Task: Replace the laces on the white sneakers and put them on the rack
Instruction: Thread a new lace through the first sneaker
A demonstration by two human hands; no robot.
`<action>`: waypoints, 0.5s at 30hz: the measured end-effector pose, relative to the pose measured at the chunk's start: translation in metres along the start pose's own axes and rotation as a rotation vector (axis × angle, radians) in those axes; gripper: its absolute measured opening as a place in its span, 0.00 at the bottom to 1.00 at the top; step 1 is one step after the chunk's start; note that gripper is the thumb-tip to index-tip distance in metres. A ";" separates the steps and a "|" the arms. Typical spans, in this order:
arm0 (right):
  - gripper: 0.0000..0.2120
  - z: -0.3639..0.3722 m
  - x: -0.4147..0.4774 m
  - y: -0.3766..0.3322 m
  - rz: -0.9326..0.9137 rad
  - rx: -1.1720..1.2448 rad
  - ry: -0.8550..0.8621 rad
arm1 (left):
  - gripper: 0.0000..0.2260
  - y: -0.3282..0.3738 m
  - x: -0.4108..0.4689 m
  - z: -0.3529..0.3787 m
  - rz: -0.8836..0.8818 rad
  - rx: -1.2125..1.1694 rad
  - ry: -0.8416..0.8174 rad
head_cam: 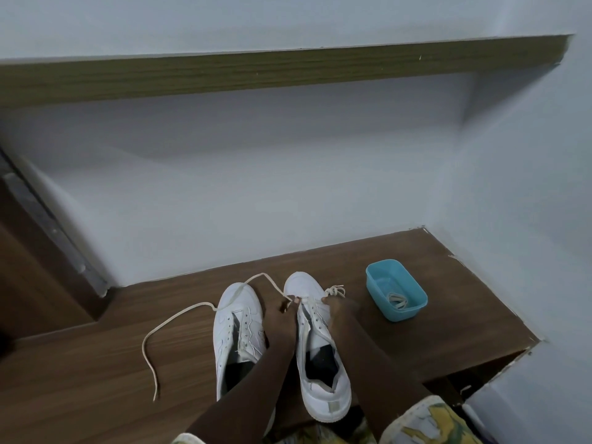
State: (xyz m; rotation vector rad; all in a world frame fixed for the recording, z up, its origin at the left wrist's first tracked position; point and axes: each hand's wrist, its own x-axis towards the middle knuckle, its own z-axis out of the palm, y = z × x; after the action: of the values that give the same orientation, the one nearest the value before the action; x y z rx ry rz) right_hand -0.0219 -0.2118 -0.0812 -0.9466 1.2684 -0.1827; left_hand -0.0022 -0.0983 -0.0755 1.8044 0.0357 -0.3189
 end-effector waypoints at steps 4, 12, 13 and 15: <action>0.14 -0.005 -0.001 -0.006 -0.152 0.064 0.068 | 0.10 0.003 0.004 0.001 -0.029 0.052 0.067; 0.08 -0.025 -0.005 -0.030 -0.187 0.248 -0.008 | 0.11 0.010 0.003 0.002 -0.060 0.088 0.078; 0.09 -0.029 -0.008 -0.036 -0.187 0.222 0.008 | 0.11 0.011 0.004 0.001 -0.064 0.089 0.076; 0.10 -0.038 -0.007 -0.050 -0.213 0.165 0.043 | 0.12 0.010 0.005 0.001 -0.072 0.093 0.070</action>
State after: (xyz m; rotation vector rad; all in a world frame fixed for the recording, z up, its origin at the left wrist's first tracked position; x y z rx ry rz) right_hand -0.0385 -0.2574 -0.0415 -0.9373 1.1714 -0.4700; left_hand 0.0042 -0.1029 -0.0673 1.9093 0.1376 -0.3128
